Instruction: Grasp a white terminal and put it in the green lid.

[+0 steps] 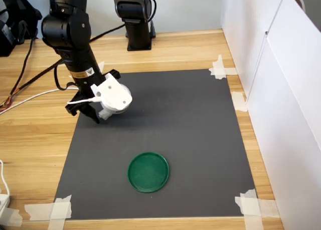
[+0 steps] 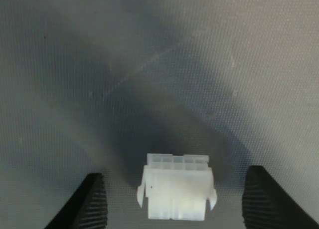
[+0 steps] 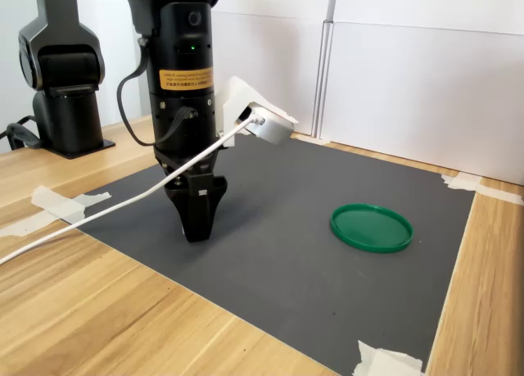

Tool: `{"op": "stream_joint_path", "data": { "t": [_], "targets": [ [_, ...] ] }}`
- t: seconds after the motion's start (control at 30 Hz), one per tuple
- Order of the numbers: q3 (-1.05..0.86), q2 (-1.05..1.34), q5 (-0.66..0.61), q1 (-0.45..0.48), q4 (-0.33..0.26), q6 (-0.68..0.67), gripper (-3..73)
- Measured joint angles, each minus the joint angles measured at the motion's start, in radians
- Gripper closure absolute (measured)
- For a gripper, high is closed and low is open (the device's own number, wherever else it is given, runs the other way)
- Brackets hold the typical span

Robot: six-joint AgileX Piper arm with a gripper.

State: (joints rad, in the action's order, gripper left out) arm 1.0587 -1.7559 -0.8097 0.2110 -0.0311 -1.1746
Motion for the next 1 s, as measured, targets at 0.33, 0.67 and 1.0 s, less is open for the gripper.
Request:
{"op": "stream_joint_path", "data": {
  "t": [0.33, 0.67, 1.0],
  "targets": [
    [0.0, 0.0, 0.0, 0.0, 0.019, 0.016, 18.5],
    [0.0, 0.0, -0.004, 0.0, 0.021, 0.039, 39.5],
    [0.201, 0.0, -0.151, -0.018, -0.024, 0.076, 39.5]
  ]
}}
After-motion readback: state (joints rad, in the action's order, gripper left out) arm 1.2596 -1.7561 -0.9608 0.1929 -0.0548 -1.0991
